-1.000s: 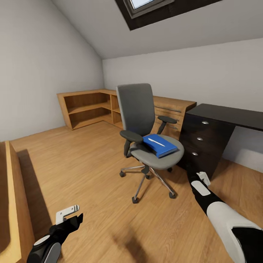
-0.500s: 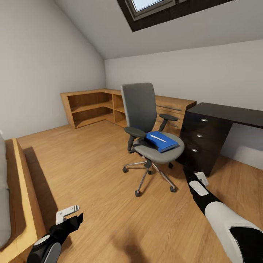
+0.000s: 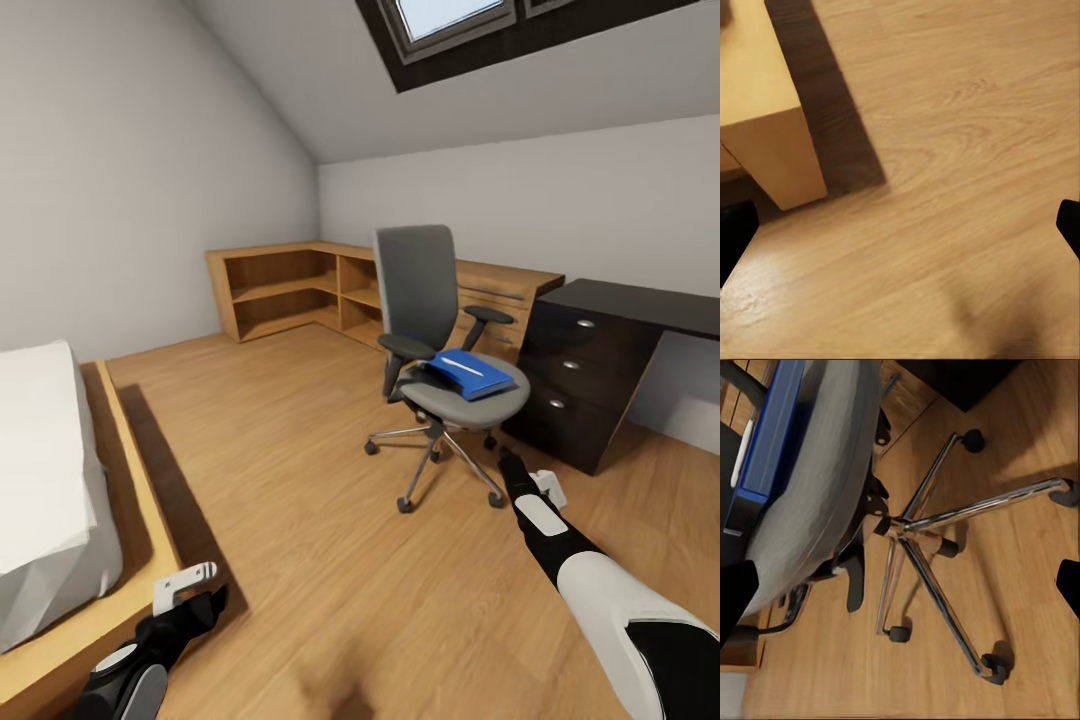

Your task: In the bedroom, organize the workspace by keeping the computer under the desk, ensuring the monitor is on the desk, placing the keyboard on the desk next to the monitor, placing the mouse on the desk next to the keyboard, moving the folder from the swivel chair onto the desk next to the mouse, stacking the notebook on top of the folder with the pen on top of the notebook, and positioning the swivel chair next to the desk.

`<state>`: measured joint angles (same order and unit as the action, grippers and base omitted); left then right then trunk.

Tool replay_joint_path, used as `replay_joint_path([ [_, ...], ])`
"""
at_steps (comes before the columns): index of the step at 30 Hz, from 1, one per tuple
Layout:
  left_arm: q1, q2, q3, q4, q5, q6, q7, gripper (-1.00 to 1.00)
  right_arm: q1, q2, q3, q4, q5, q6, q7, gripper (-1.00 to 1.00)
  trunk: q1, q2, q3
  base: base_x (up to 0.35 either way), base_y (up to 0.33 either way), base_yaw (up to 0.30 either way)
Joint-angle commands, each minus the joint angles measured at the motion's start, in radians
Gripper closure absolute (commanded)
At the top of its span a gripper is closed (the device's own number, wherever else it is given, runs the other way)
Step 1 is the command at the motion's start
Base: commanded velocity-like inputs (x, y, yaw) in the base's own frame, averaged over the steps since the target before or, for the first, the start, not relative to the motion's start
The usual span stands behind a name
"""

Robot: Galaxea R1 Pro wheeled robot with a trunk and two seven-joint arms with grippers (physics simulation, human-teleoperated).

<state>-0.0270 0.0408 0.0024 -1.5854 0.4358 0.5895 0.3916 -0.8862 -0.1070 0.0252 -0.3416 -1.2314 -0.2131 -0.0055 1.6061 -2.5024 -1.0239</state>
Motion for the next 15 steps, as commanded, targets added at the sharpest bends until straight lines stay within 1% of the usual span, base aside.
replay_joint_path([
  [1, -0.001, 0.0, -0.001, -0.001, 0.011, 0.003, 0.009, -1.0, 0.0, 0.0, 0.003, 0.0, -0.007, -0.003, -0.001, -1.0, -0.001, 0.0, -0.001, -0.203, 0.091, 0.026],
  [5, -0.001, 0.001, -0.001, -0.001, 0.011, 0.003, 0.009, -1.0, 0.0, 0.0, 0.004, 0.0, -0.007, -0.002, -0.001, -1.0, -0.001, 0.0, -0.001, -0.11, 0.049, 0.014],
  [15, -0.001, -0.001, -0.001, -0.001, 0.011, 0.003, 0.009, -1.0, 0.0, 0.0, 0.005, 0.0, -0.008, 0.001, -0.003, -1.0, -0.001, 0.0, -0.001, -0.016, 0.007, 0.002],
])
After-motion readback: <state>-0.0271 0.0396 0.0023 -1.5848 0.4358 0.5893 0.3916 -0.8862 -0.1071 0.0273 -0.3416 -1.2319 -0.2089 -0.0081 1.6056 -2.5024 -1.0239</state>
